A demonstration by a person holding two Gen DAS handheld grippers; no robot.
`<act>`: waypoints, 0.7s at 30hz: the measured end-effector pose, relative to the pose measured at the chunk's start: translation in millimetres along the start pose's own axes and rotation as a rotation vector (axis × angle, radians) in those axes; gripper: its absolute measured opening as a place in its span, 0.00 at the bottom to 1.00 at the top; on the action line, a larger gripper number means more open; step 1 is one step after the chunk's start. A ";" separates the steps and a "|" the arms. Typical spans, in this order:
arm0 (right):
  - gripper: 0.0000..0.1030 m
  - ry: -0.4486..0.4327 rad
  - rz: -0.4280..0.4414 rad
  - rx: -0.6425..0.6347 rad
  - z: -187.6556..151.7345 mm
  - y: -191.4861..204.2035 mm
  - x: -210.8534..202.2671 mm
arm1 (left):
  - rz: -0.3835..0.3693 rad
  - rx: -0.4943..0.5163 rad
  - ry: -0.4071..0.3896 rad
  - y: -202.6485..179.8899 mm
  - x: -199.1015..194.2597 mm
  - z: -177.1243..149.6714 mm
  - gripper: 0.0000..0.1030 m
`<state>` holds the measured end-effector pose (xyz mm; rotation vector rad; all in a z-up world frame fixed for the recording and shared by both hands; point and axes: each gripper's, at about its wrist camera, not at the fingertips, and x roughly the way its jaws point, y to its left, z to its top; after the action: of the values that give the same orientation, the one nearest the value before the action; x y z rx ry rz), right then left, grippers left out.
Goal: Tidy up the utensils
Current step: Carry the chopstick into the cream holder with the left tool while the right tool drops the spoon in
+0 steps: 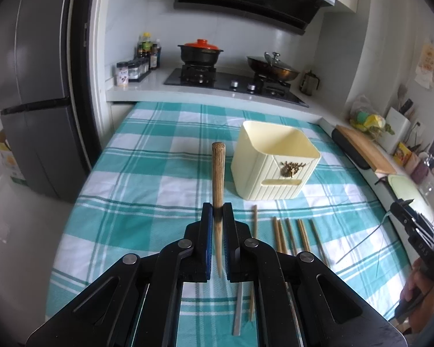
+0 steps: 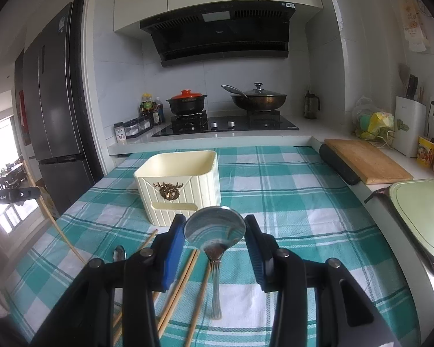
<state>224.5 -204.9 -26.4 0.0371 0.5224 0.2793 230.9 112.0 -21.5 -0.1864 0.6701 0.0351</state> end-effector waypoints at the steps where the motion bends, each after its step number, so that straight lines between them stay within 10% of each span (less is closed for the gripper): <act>1: 0.41 -0.001 0.002 -0.002 2.3 -0.4 -0.1 | -0.003 -0.003 0.000 0.5 -0.3 0.8 0.05; 11: 0.41 -0.002 0.049 -0.043 39.6 -0.4 7.2 | -0.032 0.021 -0.015 -5.7 -3.9 25.0 0.05; 21: 0.41 -0.064 0.119 -0.084 137.5 11.4 36.8 | -0.096 0.054 -0.131 -36.2 0.0 128.3 0.05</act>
<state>320.5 -178.9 76.1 -0.0040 0.4451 0.4149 313.0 100.0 82.8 -0.1626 0.5299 -0.0622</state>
